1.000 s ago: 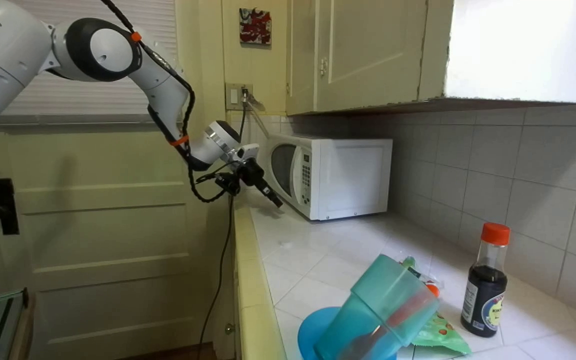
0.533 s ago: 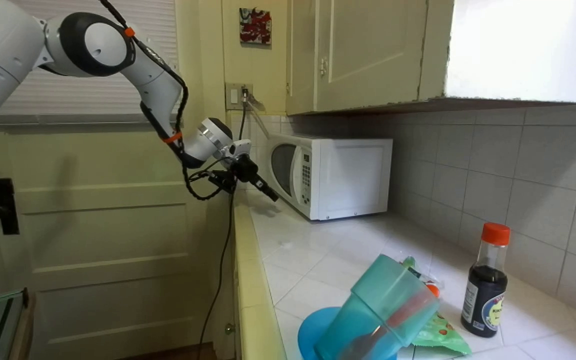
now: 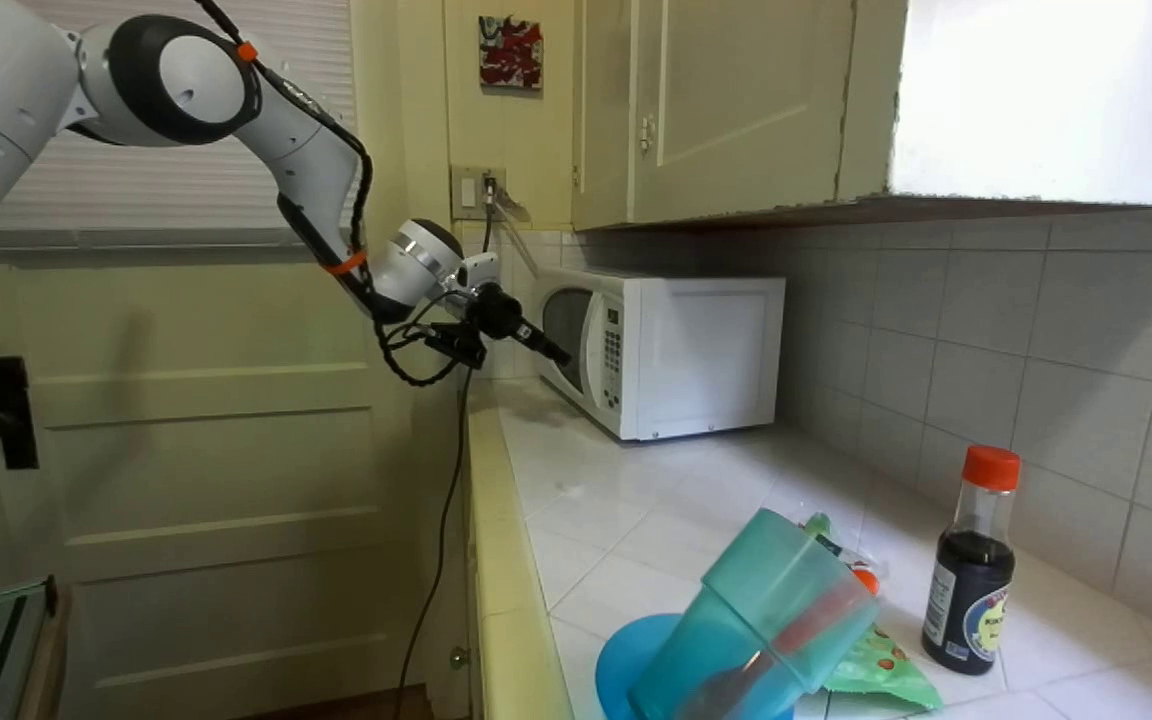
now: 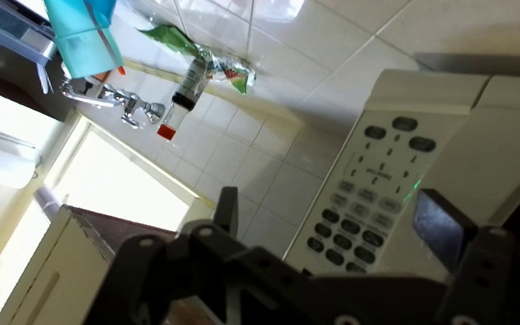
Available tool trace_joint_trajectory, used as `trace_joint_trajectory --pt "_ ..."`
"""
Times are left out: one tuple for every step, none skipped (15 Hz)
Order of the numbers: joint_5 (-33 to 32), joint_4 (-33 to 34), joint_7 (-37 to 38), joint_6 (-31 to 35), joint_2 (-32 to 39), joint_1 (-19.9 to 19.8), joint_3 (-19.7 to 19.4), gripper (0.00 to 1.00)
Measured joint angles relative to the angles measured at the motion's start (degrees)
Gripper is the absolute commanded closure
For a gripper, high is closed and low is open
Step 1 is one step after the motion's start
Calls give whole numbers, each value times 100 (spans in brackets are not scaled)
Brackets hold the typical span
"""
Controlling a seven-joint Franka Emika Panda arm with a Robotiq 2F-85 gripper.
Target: Open the microwave
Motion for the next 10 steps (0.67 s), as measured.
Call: trace_joint_trajectory --pt "-129 60 0 0 0 -9 -26 0" --pt "-236 129 -1 0 2 -24 -42 0" --pt "-263 172 -25 -1 6 -36 -40 0" --pt "-278 182 -38 -1 14 -36 -27 0" --pt "-298 210 -87 -1 31 -26 -1 0" --pt "-314 276 -152 2 69 -13 47 0" --pt "-319 353 -211 33 121 12 116 0" --pt "-319 428 -255 37 169 47 184 0" --pt "-319 483 -275 37 214 92 234 0" --pt "-319 526 -276 37 250 134 262 0"
